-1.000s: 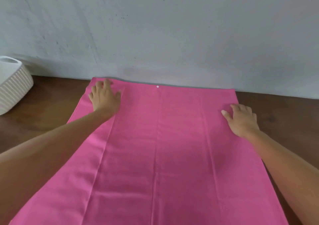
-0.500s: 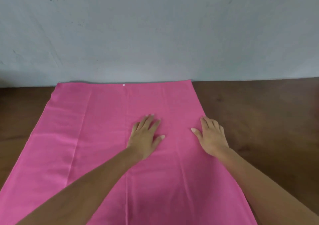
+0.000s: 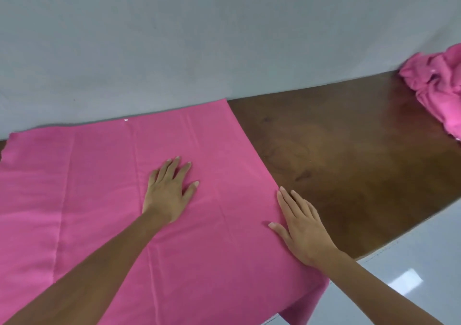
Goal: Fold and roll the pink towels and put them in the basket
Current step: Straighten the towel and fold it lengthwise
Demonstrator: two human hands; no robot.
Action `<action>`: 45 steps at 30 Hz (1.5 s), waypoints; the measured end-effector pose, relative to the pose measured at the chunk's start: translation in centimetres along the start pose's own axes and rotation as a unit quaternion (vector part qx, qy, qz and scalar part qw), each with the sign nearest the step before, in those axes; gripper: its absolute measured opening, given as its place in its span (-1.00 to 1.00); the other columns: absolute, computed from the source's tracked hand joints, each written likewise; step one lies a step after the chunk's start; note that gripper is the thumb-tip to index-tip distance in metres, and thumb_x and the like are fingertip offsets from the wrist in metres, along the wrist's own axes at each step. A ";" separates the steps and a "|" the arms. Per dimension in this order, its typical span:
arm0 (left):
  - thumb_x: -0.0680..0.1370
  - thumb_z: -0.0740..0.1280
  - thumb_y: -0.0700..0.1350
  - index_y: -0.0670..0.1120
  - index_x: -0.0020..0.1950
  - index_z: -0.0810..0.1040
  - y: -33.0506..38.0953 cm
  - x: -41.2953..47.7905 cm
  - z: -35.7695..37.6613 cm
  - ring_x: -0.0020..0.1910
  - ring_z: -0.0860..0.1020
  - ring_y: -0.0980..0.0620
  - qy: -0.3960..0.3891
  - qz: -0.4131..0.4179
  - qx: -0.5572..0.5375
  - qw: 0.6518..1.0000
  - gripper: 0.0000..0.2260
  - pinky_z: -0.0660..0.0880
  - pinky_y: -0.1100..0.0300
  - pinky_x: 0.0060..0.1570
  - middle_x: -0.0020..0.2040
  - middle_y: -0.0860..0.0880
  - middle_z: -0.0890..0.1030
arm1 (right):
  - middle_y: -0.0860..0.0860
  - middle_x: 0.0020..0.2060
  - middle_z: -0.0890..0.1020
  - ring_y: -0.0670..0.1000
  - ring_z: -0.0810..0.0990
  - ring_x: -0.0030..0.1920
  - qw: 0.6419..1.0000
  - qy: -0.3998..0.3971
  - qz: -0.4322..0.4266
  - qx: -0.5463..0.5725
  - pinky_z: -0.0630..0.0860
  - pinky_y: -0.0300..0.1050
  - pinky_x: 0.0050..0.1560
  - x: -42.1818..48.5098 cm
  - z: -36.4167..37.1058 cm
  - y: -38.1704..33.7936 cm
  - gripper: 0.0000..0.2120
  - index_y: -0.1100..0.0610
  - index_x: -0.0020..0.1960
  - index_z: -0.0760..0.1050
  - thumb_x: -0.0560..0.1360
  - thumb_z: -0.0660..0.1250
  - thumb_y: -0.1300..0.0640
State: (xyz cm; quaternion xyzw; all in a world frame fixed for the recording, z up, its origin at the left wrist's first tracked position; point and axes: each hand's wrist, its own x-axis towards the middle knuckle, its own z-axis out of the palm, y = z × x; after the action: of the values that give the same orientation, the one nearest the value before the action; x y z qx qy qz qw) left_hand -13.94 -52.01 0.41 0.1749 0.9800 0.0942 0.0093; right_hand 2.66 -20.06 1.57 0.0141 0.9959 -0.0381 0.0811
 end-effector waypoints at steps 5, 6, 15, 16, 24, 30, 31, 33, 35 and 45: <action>0.64 -0.09 0.31 0.08 0.65 0.10 0.0 0.0 0.0 0.64 -0.02 -0.06 -0.002 0.002 0.010 1.000 -0.38 -0.02 -0.09 0.58 0.67 -0.03 0.05 | -0.15 0.60 -0.30 -0.04 -0.32 0.60 1.000 -0.015 -0.006 -0.025 -0.35 -0.08 0.55 -4.4 0.4 1.5 -0.21 -0.03 0.60 -0.42 0.52 -0.46 -0.46; 0.64 -0.10 0.31 0.07 0.65 0.10 0.0 0.0 0.0 0.64 -0.02 -0.07 -0.005 0.002 0.015 1.000 -0.38 -0.01 -0.09 0.58 0.67 -0.03 0.04 | -0.15 0.60 -0.30 -0.04 -0.33 0.60 1.000 -0.019 -0.005 -0.023 -0.34 -0.06 0.56 -5.2 0.4 1.7 -0.22 -0.05 0.60 -0.43 0.52 -0.46 -0.46; 0.66 -0.06 0.27 0.00 0.64 0.15 0.1 0.4 0.2 0.62 0.06 -0.14 -0.008 0.009 0.035 0.999 -0.39 0.07 -0.16 0.54 0.65 -0.11 0.11 | -0.11 0.64 -0.03 0.00 -0.13 0.63 0.998 0.021 0.043 0.028 -0.09 0.06 0.60 -9.8 2.2 3.6 -0.36 -0.15 0.65 -0.13 0.64 -0.22 -0.38; 0.67 -0.02 0.23 -0.03 0.63 0.19 0.2 0.4 0.2 0.61 0.10 -0.17 -0.005 0.011 0.036 0.999 -0.41 0.11 -0.19 0.53 0.64 -0.14 0.14 | -0.12 0.64 -0.02 -0.03 -0.14 0.63 0.998 0.029 0.048 0.039 -0.12 0.04 0.59 -10.0 2.5 3.7 -0.36 -0.14 0.65 -0.10 0.64 -0.22 -0.38; 0.63 0.01 0.23 -0.05 0.55 0.33 8.5 -3.4 0.4 0.58 0.18 -0.13 0.006 0.160 -0.049 0.986 -0.43 0.17 -0.18 0.51 0.60 -0.10 0.22 | -0.22 0.56 0.20 -0.11 0.09 0.58 0.965 0.155 0.148 0.153 0.06 -0.01 0.50 -11.8 3.8 5.3 -0.48 -0.15 0.54 0.27 0.65 -0.02 -0.30; 0.61 0.08 0.28 0.01 0.57 0.30 17.8 -9.0 1.3 0.61 0.08 0.02 -0.029 0.287 -0.104 0.952 -0.40 0.03 -0.03 0.55 0.62 -0.01 0.20 | -0.25 0.07 0.49 -0.21 0.34 0.12 0.919 0.230 0.210 0.241 0.44 -0.26 0.09 -14.0 3.1 3.7 -0.78 -0.15 0.06 0.49 0.58 0.18 -0.24; 0.60 0.09 0.30 0.02 0.59 0.26 18.9 -9.8 1.5 0.61 0.05 0.04 -0.039 0.300 -0.100 0.948 -0.38 -0.03 0.02 0.56 0.62 0.01 0.17 | -0.24 0.05 0.50 -0.22 0.34 0.11 0.918 0.218 0.211 0.257 0.39 -0.34 0.07 -14.2 3.0 3.4 -0.75 -0.13 0.04 0.51 0.55 0.20 -0.25; 0.58 0.09 0.34 0.04 0.62 0.20 20.3 -11.1 2.1 0.62 -0.01 0.05 -0.059 0.315 -0.083 0.944 -0.33 -0.10 0.06 0.56 0.64 0.04 0.12 | -0.23 0.03 0.51 -0.26 0.33 0.15 0.913 0.200 0.210 0.287 0.35 -0.41 0.04 -14.3 3.1 2.8 -0.72 -0.10 0.04 0.54 0.53 0.24 -0.26; 0.56 0.08 0.36 0.05 0.64 0.17 20.7 -11.8 3.0 0.63 -0.05 0.05 -0.072 0.316 -0.058 0.944 -0.29 -0.07 0.01 0.57 0.66 0.05 0.08 | -0.22 0.01 0.50 -0.26 0.33 0.15 0.904 0.196 0.217 0.311 0.35 -0.37 0.03 -14.2 3.1 2.4 -0.77 -0.09 0.03 0.55 0.54 0.29 -0.22; 0.59 0.07 0.36 0.06 0.63 0.20 20.6 -12.4 4.1 0.64 -0.04 0.08 -0.042 0.312 -0.010 0.949 -0.33 0.01 0.00 0.56 0.66 0.08 0.08 | -0.13 -0.07 0.55 -0.19 0.50 -0.01 0.869 0.155 0.252 0.397 0.42 -0.33 -0.12 -13.6 1.6 1.2 -0.85 -0.10 -0.11 0.40 0.65 0.27 0.01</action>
State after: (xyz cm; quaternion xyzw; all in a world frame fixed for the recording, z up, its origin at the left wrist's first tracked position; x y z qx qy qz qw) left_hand 4.92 -36.52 0.04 0.4761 0.8740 0.0946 0.0227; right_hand 16.36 -19.30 2.10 0.3012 0.8593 -0.4056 -0.0798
